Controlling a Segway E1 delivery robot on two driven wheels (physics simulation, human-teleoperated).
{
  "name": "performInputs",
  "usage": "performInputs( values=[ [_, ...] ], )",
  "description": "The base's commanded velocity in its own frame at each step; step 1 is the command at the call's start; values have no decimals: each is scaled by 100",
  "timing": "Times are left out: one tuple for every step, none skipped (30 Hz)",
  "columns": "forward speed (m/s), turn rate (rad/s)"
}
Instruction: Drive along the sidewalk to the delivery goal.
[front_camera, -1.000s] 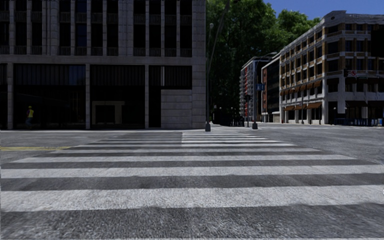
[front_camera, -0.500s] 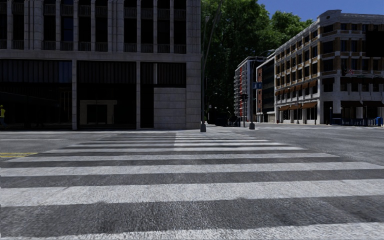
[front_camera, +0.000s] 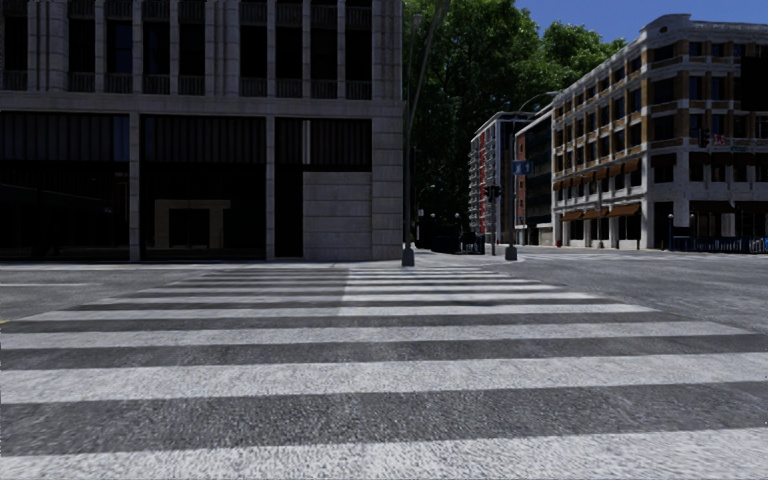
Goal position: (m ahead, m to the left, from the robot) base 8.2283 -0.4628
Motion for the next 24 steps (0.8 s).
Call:
performInputs(
  values=[
    [200, 0],
    [200, 0],
    [200, 0],
    [200, 0],
    [200, 0],
    [200, 0],
    [200, 0],
    [200, 0],
    [200, 0],
    [200, 0],
    [200, 0],
    [200, 0],
    [200, 0],
    [200, 0],
    [200, 0],
    [200, 0],
    [200, 0],
    [200, 0],
    [200, 0],
    [200, 0],
    [200, 0],
    [200, 0],
    [200, 0],
    [200, 0]
  ],
)
